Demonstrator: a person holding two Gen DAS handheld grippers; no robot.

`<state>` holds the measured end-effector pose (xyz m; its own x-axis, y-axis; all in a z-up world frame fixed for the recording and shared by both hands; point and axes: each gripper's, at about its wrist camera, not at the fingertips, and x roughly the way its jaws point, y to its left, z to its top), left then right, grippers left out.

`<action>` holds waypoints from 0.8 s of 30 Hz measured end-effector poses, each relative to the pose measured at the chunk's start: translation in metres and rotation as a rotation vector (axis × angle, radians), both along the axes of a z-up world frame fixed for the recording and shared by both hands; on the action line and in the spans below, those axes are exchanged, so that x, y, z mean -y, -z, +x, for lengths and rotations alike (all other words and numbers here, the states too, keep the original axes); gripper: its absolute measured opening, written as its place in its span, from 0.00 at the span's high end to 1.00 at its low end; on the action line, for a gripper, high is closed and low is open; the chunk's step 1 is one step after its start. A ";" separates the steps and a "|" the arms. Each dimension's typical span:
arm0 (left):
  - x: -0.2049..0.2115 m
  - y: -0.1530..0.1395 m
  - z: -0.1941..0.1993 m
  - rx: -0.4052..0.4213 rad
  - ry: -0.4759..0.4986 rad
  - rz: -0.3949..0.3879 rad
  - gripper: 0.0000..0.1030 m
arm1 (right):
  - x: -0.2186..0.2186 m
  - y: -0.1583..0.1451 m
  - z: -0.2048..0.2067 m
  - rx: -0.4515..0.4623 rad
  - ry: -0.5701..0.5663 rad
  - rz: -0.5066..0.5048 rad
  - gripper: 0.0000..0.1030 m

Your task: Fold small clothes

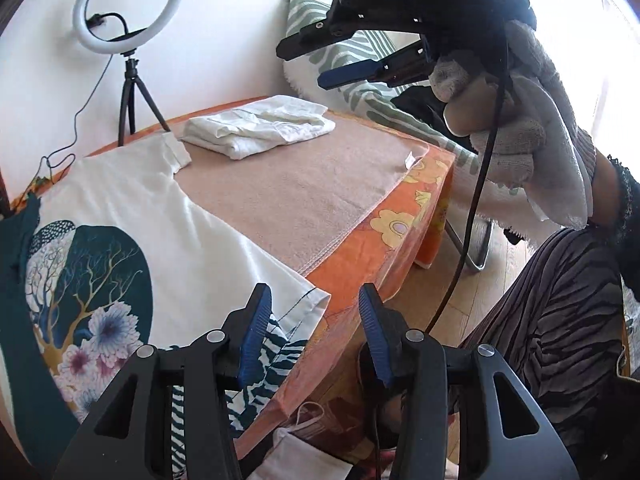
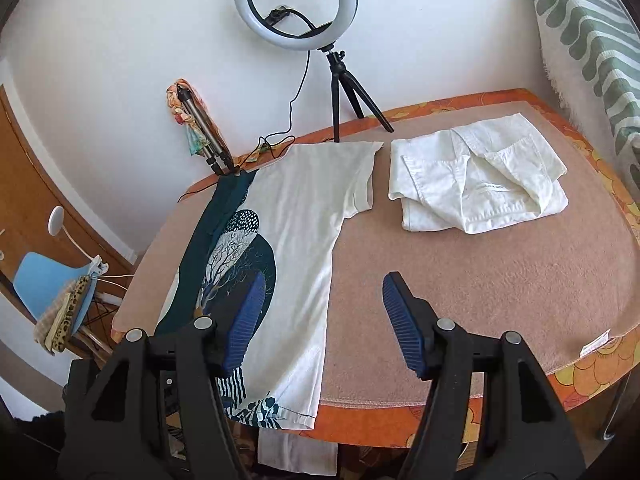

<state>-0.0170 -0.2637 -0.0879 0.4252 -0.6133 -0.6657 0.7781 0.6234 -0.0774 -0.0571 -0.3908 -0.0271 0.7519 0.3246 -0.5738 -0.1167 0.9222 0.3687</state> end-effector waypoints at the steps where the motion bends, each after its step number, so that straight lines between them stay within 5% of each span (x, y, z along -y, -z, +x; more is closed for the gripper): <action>1: 0.006 0.004 0.002 -0.008 0.010 0.022 0.68 | 0.003 0.001 -0.001 -0.002 0.003 0.006 0.37; 9: 0.023 0.035 0.021 -0.078 -0.008 0.129 0.73 | 0.007 -0.005 -0.017 0.040 -0.013 0.009 0.37; 12: 0.027 0.038 0.022 -0.056 -0.022 0.138 0.84 | 0.007 -0.007 -0.021 0.050 -0.021 0.012 0.37; 16: 0.028 0.038 0.032 -0.150 -0.011 0.026 0.92 | 0.009 -0.008 -0.025 0.058 -0.017 0.026 0.37; 20: 0.031 0.034 0.025 -0.109 -0.034 0.025 0.92 | 0.013 -0.008 -0.027 0.063 -0.012 0.034 0.38; 23: 0.029 0.031 0.025 -0.104 -0.073 0.030 0.76 | 0.017 -0.008 -0.024 0.053 -0.010 0.050 0.37; 24: 0.030 0.030 0.024 -0.092 -0.076 0.038 0.62 | 0.019 -0.008 -0.021 0.047 -0.007 0.054 0.37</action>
<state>0.0070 -0.2937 -0.1182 0.4055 -0.5552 -0.7262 0.7192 0.6841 -0.1214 -0.0782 -0.4093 -0.0195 0.7750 0.3598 -0.5196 -0.1417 0.9001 0.4119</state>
